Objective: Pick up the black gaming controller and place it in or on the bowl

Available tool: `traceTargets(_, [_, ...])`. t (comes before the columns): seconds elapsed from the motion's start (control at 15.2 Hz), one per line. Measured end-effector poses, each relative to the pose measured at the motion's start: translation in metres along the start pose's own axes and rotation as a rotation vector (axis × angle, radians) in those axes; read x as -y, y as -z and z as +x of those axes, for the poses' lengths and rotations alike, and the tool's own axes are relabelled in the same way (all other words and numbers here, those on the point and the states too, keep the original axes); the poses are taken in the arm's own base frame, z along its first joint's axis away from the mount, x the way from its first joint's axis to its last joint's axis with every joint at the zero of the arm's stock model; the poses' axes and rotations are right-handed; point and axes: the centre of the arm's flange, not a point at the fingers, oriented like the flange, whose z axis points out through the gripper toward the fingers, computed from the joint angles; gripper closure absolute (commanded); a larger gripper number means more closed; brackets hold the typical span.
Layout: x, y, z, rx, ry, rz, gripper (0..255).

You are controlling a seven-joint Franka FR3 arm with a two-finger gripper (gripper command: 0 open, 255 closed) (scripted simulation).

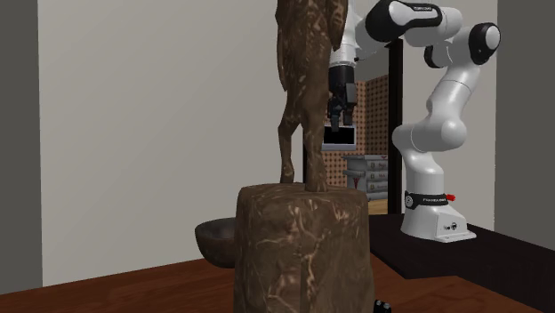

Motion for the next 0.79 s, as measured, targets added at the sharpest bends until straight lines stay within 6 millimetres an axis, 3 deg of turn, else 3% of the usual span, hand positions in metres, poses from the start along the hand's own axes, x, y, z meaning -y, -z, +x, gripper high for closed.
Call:
traceTargets(0.66, [0.084, -0.104, 0.027, 0.014, 0.014, 0.002, 0])
traceTargets(0.79, [0.100, -0.117, 0.032, 0.016, 0.016, 0.002, 0])
